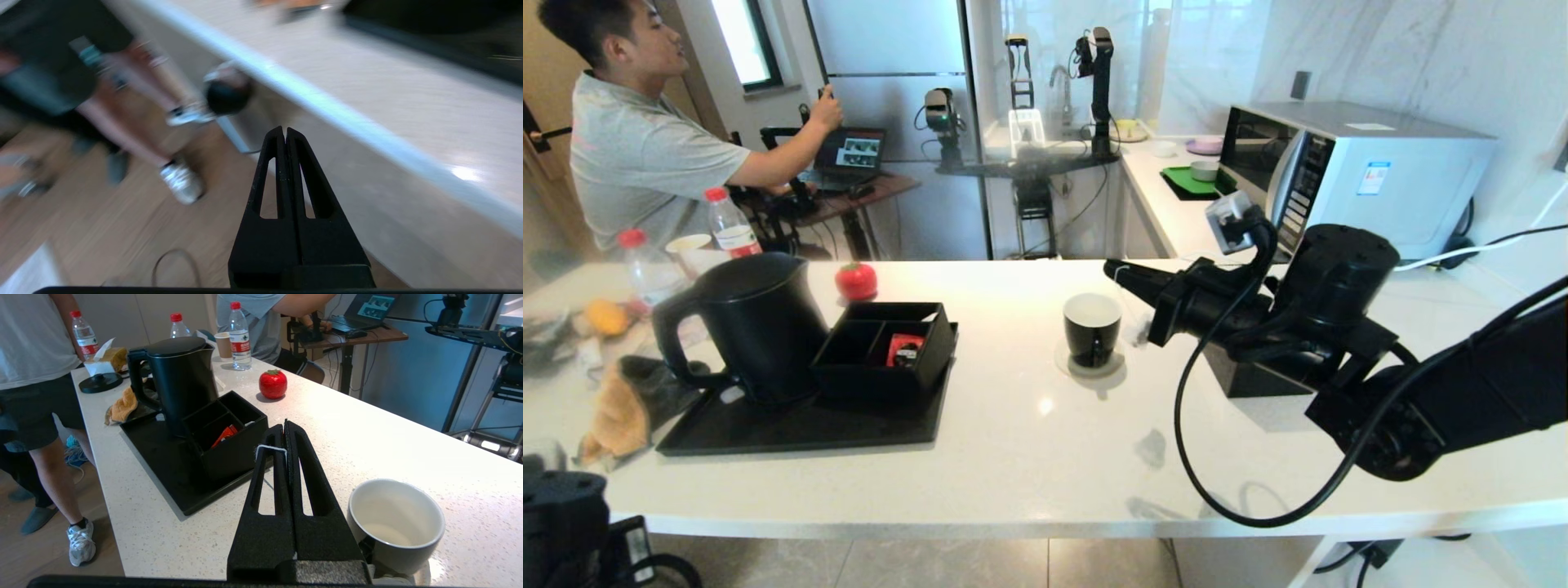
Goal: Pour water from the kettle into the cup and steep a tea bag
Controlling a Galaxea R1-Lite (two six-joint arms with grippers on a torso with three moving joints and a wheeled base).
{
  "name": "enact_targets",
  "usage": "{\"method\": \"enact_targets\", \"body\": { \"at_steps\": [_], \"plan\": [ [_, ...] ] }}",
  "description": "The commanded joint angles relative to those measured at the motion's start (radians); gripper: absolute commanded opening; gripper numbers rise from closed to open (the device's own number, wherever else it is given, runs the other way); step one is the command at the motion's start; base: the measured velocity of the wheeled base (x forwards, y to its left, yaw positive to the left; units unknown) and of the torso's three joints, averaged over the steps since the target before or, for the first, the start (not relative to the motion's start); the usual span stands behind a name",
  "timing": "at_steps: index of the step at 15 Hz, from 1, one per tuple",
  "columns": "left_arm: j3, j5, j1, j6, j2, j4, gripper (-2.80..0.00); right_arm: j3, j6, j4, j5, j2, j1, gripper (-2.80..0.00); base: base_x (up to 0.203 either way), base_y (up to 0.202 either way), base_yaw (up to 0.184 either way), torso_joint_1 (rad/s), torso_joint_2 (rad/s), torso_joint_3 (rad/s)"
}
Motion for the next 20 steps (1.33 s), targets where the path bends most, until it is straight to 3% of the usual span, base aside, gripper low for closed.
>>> {"method": "enact_targets", "body": {
  "at_steps": [1,4,7,9,11,12,15,16,18,20],
  "plan": [
    [0.053,0.014,0.114,0.013,-0.09,-0.004,-2.8,0.003,0.0,-0.008,0.003,-0.01,0.002,-2.8,0.0,0.0,0.0,0.0,0.0,0.0],
    [0.07,0.021,0.151,0.052,-0.26,0.082,-2.8,0.011,-0.001,-0.008,0.003,-0.027,0.002,-2.8,0.0,0.0,0.0,0.0,0.0,0.0],
    [0.065,-0.011,0.143,0.166,-0.593,0.236,-2.8,0.029,-0.018,-0.006,0.003,-0.045,0.0,-2.8,0.0,0.0,0.0,0.0,0.0,0.0],
    [0.044,-0.123,0.12,0.296,-0.848,0.359,-2.8,0.031,-0.018,-0.006,0.003,-0.049,0.002,-2.8,0.0,0.0,0.0,0.0,0.0,0.0],
    [0.021,-0.361,0.104,0.427,-1.014,0.479,-2.8,0.032,-0.018,-0.006,0.003,-0.048,0.002,-2.8,0.0,0.0,0.0,0.0,0.0,0.0],
    [0.013,-0.481,0.099,0.455,-1.047,0.517,-2.8,0.032,-0.018,-0.005,0.004,-0.049,0.002,-2.8,0.0,0.0,0.0,0.0,0.0,0.0],
    [0.024,-0.821,0.099,0.424,-1.115,0.551,-2.8,0.032,-0.018,-0.002,0.004,-0.048,0.002,-2.8,0.0,0.0,0.0,0.0,0.0,0.0],
    [0.043,-0.874,0.102,0.398,-1.168,0.551,-2.8,0.032,-0.018,-0.001,0.004,-0.046,0.002,-2.8,0.0,0.0,0.0,0.0,0.0,0.0],
    [0.059,-0.897,0.106,0.332,-1.224,0.552,-2.8,0.029,-0.018,0.0,0.004,-0.041,0.002,-2.8,0.0,0.0,0.0,0.0,0.0,0.0],
    [0.06,-0.897,0.106,0.331,-1.228,0.552,-2.8,0.021,-0.018,0.003,0.004,-0.038,0.0,-2.8,0.0,0.0,0.0,0.0,0.0,0.0]
  ]
}}
